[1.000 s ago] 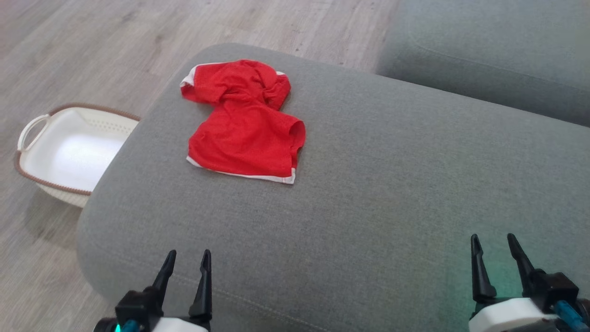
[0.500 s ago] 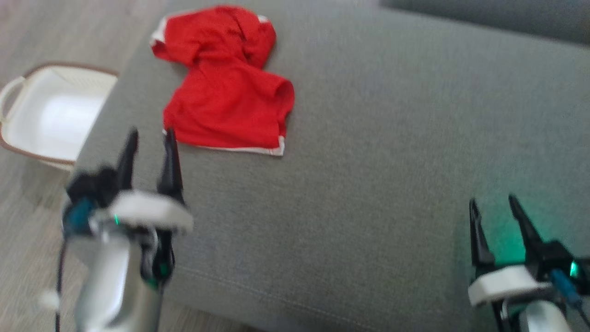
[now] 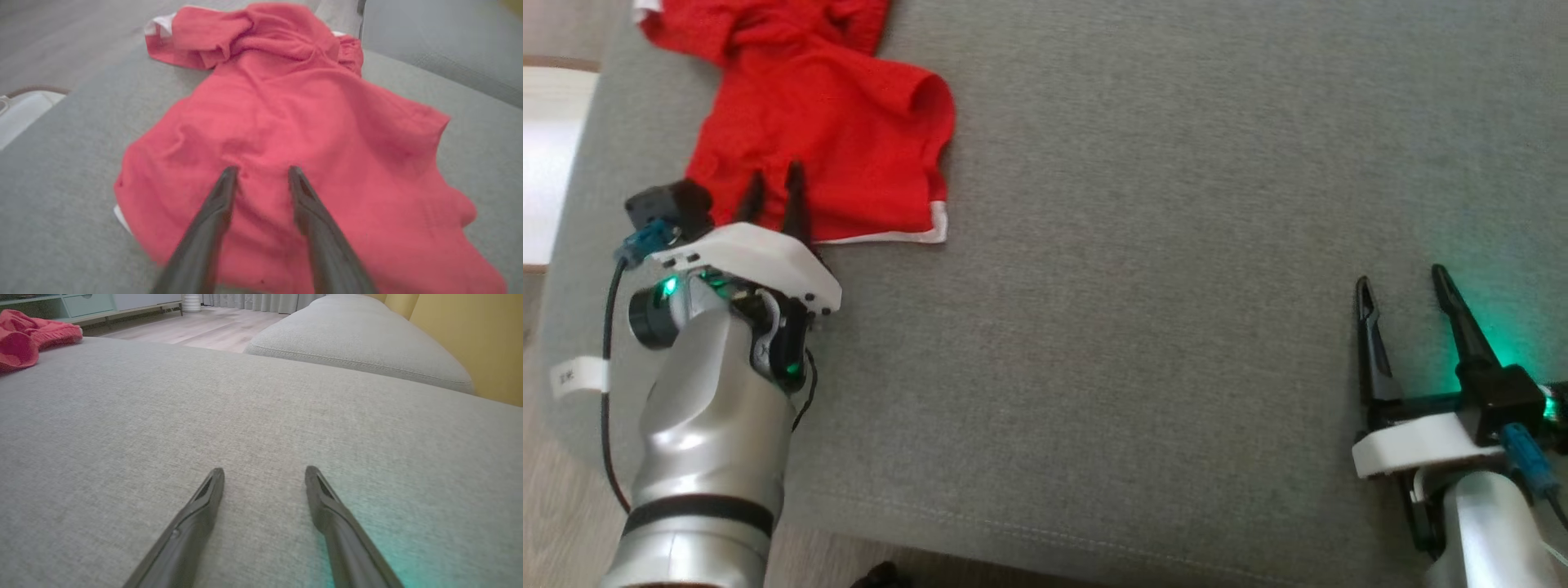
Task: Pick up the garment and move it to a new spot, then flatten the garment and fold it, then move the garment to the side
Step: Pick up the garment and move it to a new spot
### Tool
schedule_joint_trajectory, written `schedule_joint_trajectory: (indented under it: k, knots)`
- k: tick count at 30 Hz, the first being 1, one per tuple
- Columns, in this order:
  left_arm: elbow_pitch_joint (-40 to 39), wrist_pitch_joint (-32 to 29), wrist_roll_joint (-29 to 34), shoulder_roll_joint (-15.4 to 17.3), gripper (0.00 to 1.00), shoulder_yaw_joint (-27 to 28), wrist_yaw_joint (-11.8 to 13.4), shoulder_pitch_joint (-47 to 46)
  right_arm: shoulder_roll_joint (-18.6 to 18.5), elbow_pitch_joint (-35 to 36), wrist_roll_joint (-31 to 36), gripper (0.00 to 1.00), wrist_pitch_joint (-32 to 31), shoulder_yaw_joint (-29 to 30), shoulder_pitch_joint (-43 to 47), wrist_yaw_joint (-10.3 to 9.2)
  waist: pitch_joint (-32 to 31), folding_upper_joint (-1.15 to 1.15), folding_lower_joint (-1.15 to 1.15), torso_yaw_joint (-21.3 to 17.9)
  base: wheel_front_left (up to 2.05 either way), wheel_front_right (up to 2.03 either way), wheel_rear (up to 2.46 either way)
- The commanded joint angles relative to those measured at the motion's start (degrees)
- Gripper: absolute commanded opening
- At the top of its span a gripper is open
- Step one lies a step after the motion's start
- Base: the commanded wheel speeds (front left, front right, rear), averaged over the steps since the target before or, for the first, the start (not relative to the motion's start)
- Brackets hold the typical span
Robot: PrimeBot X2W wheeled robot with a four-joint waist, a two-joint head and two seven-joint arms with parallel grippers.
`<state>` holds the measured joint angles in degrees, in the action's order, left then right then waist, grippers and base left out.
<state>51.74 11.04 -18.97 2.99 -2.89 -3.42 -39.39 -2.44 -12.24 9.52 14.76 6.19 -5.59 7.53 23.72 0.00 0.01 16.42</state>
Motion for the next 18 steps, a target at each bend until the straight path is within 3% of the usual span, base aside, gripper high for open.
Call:
schedule_joint_trajectory:
  k: [1,9,18]
  knots:
    - [0.7,0.4,-0.3,3.0,0.0,1.7,-0.6,-2.2,-0.4,0.2,0.1,1.0,0.2,-0.7,0.0,-0.04,0.0,0.0,-0.01,-0.9,0.0,0.0,0.0]
    - [5.0,1.8,-1.2,3.1,0.0,0.2,-2.9,-5.6,-0.4,-0.8,-1.7,1.0,0.2,-0.6,0.7,-0.04,-3.4,0.0,-0.01,-0.8,0.0,0.0,0.0]
    - [-5.4,1.5,-4.0,1.7,0.0,-3.5,-3.9,-3.2,-0.4,-2.0,-5.6,1.0,0.2,-1.4,2.9,-0.04,-9.8,0.0,-0.01,-0.5,0.0,0.0,0.0]
